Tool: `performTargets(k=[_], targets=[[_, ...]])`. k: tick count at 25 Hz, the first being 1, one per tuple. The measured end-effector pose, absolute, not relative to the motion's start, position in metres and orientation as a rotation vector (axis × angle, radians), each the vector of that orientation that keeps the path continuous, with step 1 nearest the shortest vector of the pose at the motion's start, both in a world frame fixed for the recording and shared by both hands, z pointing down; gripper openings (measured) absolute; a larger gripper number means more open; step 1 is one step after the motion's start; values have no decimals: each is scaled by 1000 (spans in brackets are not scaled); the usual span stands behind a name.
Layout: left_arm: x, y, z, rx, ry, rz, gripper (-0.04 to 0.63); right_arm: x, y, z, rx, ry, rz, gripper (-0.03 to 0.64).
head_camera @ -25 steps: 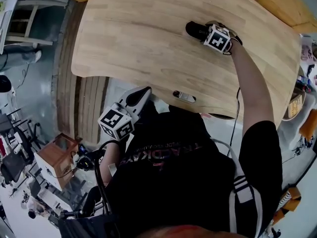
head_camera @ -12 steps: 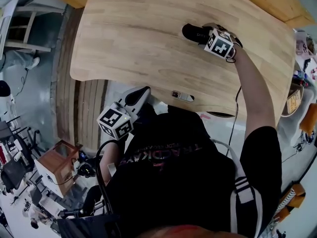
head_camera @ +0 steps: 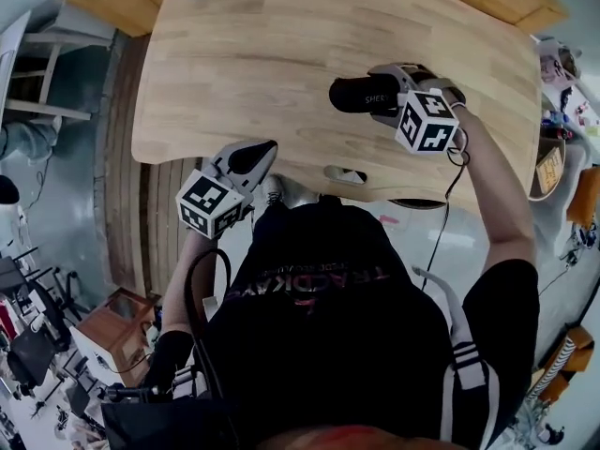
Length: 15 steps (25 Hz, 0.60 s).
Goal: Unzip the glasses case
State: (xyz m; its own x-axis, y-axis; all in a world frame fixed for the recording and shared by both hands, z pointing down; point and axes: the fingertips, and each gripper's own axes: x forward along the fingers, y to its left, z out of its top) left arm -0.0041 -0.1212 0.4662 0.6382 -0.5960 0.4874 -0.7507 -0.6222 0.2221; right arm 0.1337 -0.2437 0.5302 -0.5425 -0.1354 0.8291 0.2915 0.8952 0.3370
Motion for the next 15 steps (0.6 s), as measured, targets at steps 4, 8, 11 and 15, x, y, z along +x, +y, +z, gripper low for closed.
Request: performTargets(k=[4, 8, 11, 15], targets=[[3, -132, 457, 2566, -863, 562, 2, 123, -194, 500, -164, -2138, -539, 364], [12, -139, 426, 2667, -525, 416, 9, 111, -147, 462, -216, -2197, -497, 364], [17, -126, 404, 2735, -232, 401, 53, 97, -118, 431, -233, -2233, -496, 364], [21, -103, 379, 2797, 82, 400, 106, 81, -90, 394, -246, -2284, -477, 364]])
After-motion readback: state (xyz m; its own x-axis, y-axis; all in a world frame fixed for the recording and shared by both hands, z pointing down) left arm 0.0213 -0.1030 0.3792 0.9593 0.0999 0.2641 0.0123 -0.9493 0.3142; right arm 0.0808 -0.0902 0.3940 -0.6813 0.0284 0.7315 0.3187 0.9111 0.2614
